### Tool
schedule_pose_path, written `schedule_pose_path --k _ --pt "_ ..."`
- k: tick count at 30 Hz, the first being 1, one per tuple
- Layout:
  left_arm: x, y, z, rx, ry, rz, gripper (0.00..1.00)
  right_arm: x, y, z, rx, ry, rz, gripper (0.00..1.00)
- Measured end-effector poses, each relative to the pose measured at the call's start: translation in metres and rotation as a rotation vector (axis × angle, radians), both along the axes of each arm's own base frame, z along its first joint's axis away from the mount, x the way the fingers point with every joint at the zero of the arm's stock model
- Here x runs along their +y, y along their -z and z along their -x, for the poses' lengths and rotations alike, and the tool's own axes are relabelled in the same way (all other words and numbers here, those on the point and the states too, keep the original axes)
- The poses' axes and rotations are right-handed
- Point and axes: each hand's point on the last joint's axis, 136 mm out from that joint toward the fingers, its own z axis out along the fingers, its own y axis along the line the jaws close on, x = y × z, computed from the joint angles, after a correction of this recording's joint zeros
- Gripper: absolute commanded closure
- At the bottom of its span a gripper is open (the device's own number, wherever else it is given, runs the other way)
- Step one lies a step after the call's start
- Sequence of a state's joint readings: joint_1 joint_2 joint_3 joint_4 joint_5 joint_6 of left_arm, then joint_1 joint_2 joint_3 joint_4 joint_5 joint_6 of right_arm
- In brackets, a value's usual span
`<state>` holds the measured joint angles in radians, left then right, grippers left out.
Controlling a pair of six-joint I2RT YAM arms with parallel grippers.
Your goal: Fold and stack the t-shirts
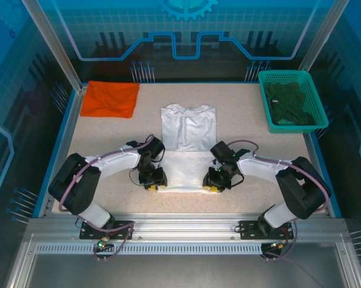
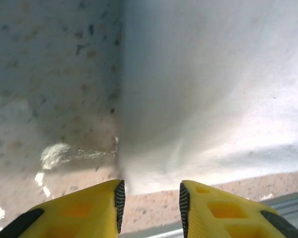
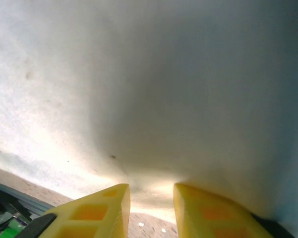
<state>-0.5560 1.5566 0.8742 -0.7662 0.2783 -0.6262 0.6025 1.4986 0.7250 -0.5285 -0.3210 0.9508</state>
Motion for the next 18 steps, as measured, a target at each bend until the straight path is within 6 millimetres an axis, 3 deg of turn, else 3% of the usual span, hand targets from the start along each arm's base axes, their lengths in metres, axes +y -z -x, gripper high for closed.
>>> schedule_pose_path --k 4,10,13,18 --pt "0.001 -0.029 -0.02 -0.059 -0.008 0.01 0.61 -0.011 -0.02 -0.006 -0.048 0.03 0.025 0.68" --pt "-0.023 -0.07 -0.085 -0.173 -0.013 0.109 0.69 -0.018 -0.06 -0.069 -0.161 0.176 -0.005 0.74" --pt "-0.04 -0.067 -0.11 -0.187 0.013 0.144 0.74 -0.019 -0.061 -0.098 -0.162 0.22 -0.001 0.76" --pt "-0.046 -0.026 -0.14 -0.122 -0.005 0.143 0.81 -0.023 -0.029 -0.124 -0.088 0.243 0.041 0.78"
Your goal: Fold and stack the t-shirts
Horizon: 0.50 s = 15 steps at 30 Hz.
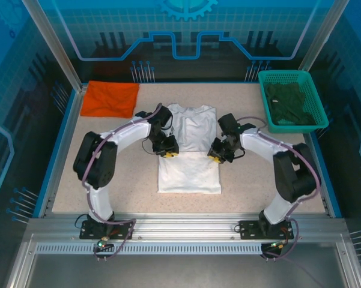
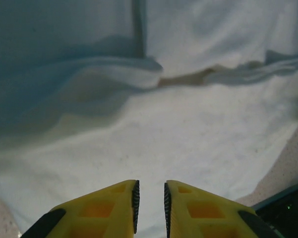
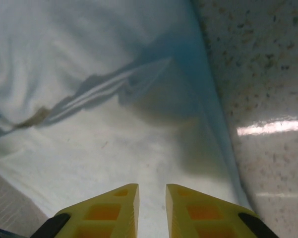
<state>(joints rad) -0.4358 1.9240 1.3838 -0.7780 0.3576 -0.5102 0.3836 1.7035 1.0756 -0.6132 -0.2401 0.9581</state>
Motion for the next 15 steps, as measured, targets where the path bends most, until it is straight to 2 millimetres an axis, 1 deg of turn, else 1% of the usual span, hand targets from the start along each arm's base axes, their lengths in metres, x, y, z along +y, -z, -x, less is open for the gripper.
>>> schedule_pose_path --k 2,5,7,8,11,13,15 --pt "0.009 0.02 -0.007 0.033 -0.017 -0.018 0.83 -0.005 0.016 -0.007 0.036 0.006 0.016 0.79" --pt "0.027 0.04 -0.016 0.071 -0.066 -0.033 0.83 -0.019 0.034 -0.012 0.088 0.033 0.031 0.79" --pt "0.035 0.042 -0.022 0.082 -0.094 -0.019 0.81 -0.024 0.034 -0.014 0.106 0.056 -0.002 0.79" --pt "0.039 0.041 -0.024 0.08 -0.103 -0.017 0.78 -0.027 0.033 -0.016 0.105 0.064 -0.011 0.78" --pt "0.042 0.038 -0.03 0.063 -0.106 -0.014 0.66 -0.035 0.034 -0.017 0.107 0.083 -0.013 0.77" --pt "0.043 0.034 -0.035 0.045 -0.099 -0.012 0.53 -0.039 0.032 -0.015 0.103 0.088 -0.013 0.76" --pt "0.045 0.028 -0.037 0.031 -0.105 -0.011 0.43 -0.04 0.025 -0.013 0.086 0.088 -0.019 0.74"
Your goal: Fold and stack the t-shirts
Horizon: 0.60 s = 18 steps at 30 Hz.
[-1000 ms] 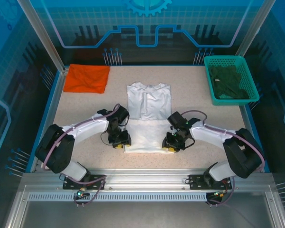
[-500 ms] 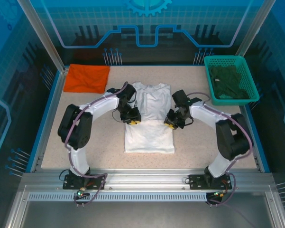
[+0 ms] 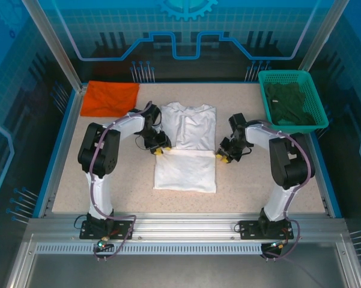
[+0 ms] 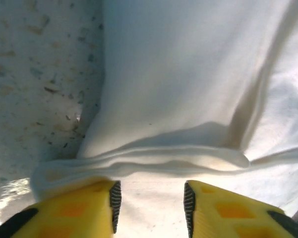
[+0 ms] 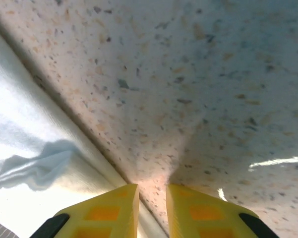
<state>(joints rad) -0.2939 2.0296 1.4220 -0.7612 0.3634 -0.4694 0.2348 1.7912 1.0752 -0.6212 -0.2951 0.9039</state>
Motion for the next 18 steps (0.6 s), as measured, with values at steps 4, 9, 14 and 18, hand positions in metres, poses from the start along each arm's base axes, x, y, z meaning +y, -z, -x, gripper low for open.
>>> schedule_pose_path --k 4,9,14,18 --pt "0.0 -0.036 -0.003 -0.069 -0.016 0.026 0.41 0.005 -0.032 0.007 -0.098 -0.011 -0.029 0.73" --pt "-0.03 -0.095 0.019 -0.176 0.036 0.153 0.66 0.048 -0.066 0.037 -0.203 -0.132 -0.1 0.75" --pt "-0.089 -0.071 0.1 -0.031 0.188 0.313 0.71 0.077 -0.034 0.088 -0.099 -0.239 -0.115 0.76" --pt "-0.091 -0.019 0.153 0.155 0.207 0.304 0.72 0.075 0.007 0.121 0.041 -0.277 -0.06 0.77"
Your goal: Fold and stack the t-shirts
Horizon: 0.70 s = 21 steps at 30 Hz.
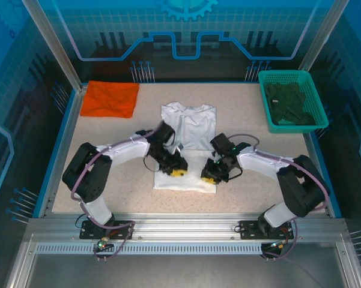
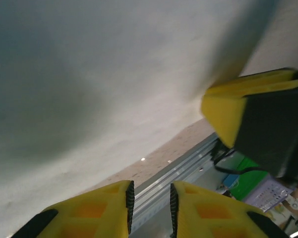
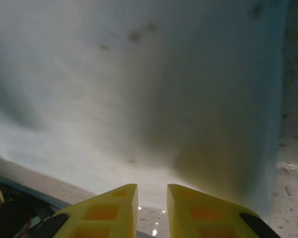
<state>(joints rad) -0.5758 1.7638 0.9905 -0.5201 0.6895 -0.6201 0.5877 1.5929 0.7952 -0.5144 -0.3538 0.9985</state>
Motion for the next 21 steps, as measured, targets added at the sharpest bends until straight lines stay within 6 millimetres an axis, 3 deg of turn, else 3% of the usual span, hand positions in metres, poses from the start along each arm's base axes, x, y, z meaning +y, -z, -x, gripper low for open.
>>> schedule_pose_path --k 3,7,11,13,18,21 --pt "0.017 0.029 0.02 0.079 -0.005 -0.071 0.68 0.001 0.006 0.006 0.04 -0.001 -0.012 0.78" --pt "0.029 0.029 0.02 0.029 -0.002 -0.12 0.58 -0.001 0.007 0.009 0.04 0.005 -0.044 0.78" --pt "0.059 0.026 0.022 -0.047 -0.019 -0.228 0.4 -0.003 0.006 0.01 0.012 0.004 -0.068 0.77" --pt "0.072 0.023 0.023 -0.082 -0.019 -0.282 0.37 -0.004 0.006 0.012 0.001 -0.003 -0.073 0.75" --pt "0.081 0.005 0.023 -0.13 -0.024 -0.306 0.38 -0.011 0.001 0.016 -0.048 -0.013 -0.07 0.74" --pt "0.06 -0.019 0.016 -0.172 -0.009 -0.197 0.48 -0.016 -0.004 0.019 -0.089 -0.012 -0.066 0.75"
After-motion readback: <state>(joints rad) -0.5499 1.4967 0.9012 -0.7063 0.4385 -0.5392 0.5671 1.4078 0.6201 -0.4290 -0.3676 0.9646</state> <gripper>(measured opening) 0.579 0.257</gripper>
